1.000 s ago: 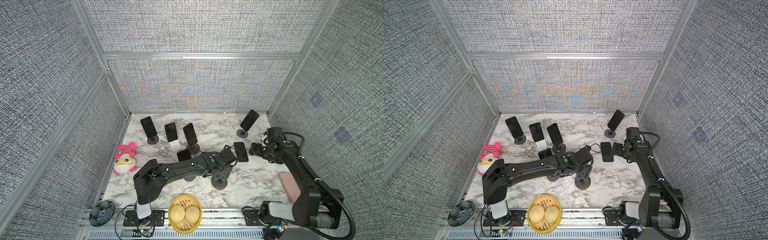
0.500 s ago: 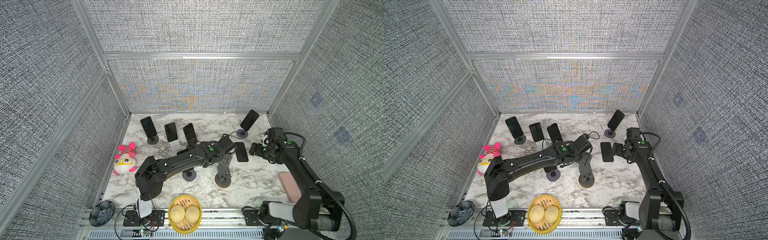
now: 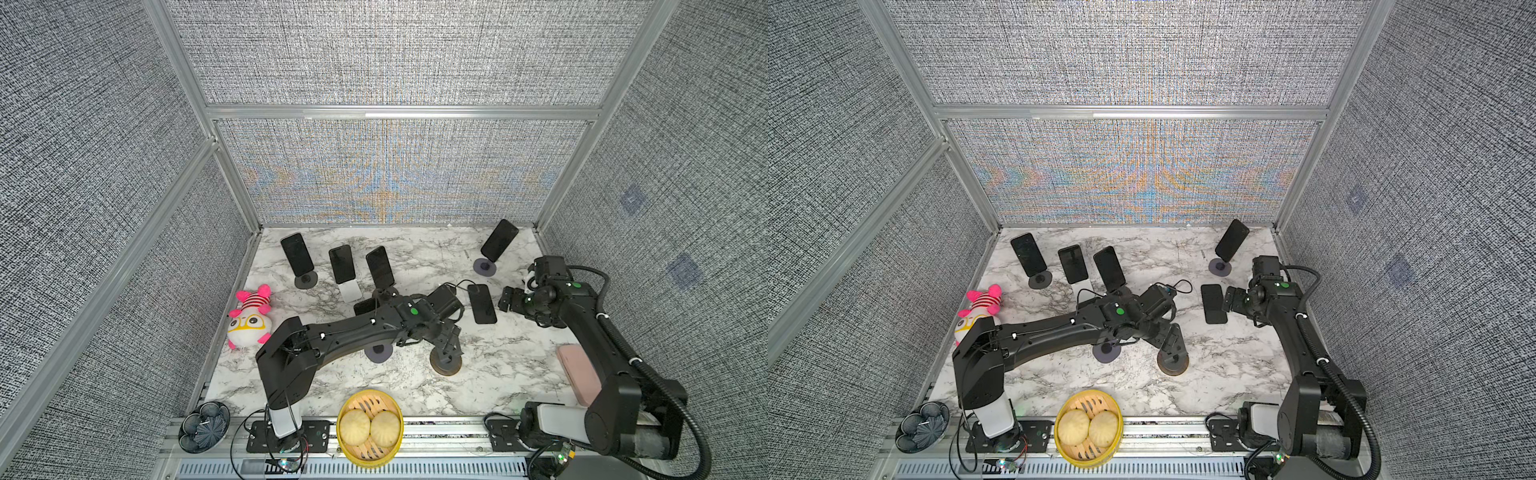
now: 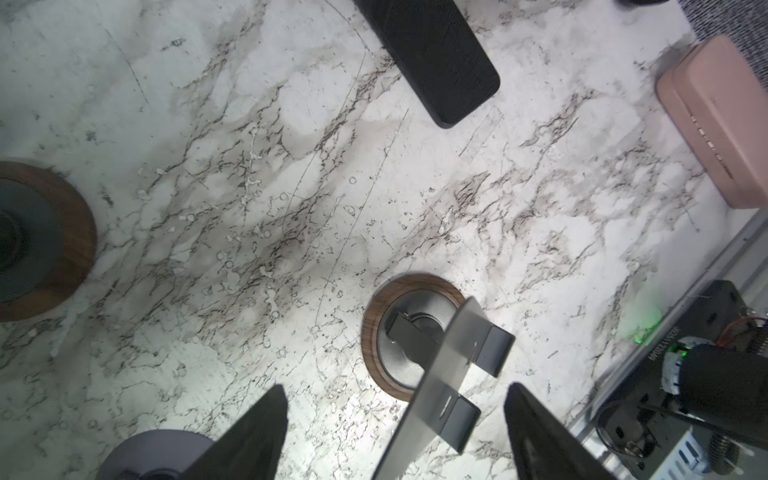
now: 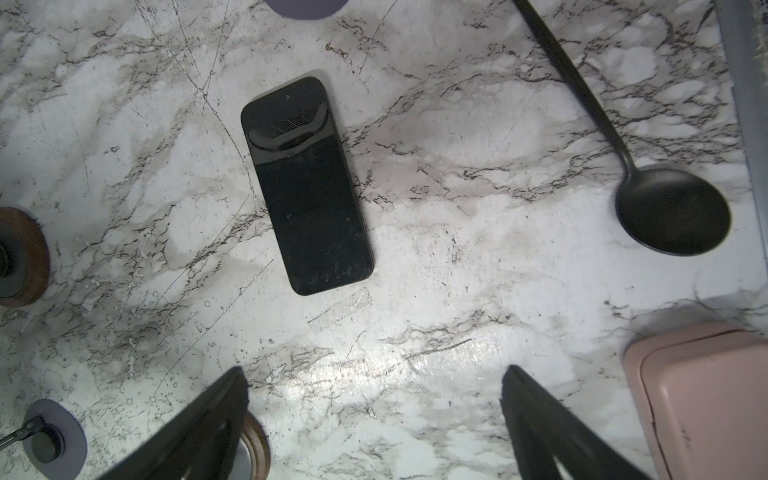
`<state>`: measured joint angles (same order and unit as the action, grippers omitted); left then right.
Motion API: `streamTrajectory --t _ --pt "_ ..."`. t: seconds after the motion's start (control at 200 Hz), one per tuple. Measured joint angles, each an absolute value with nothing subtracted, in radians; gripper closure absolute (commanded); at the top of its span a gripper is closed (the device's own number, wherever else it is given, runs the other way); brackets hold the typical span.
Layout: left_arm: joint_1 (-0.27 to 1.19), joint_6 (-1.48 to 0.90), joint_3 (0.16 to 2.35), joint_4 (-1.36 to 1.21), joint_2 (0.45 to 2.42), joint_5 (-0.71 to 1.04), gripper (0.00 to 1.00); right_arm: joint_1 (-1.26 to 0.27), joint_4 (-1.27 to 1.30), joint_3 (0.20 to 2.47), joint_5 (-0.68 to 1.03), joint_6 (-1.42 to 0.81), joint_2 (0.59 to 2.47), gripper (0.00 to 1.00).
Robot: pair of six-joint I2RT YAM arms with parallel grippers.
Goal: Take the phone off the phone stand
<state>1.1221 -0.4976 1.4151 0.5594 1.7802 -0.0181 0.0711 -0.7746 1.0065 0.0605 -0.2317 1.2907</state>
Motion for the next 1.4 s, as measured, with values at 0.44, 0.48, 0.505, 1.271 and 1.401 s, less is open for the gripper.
streamTrajectory --t 0.44,0.48,0.505,1.271,1.401 --pt "1.117 -0.505 1.406 0.517 1.788 0.009 0.79 0.071 -0.775 1.007 0.060 -0.231 1.291 0.05" --pt "1.117 -0.505 1.414 0.516 1.793 0.015 0.82 0.071 -0.775 1.007 0.060 -0.231 1.291 0.04" --pt "1.117 -0.505 1.418 0.513 1.796 0.018 0.83 0.071 -0.775 1.007 0.060 -0.231 1.291 0.05" --pt "0.926 -0.395 1.744 0.414 1.967 0.010 1.00 0.069 -0.781 1.007 0.061 -0.229 1.232 0.05" --pt "0.862 -0.340 1.929 0.401 2.081 -0.030 1.00 0.063 -0.789 1.007 0.063 -0.230 1.217 0.05"
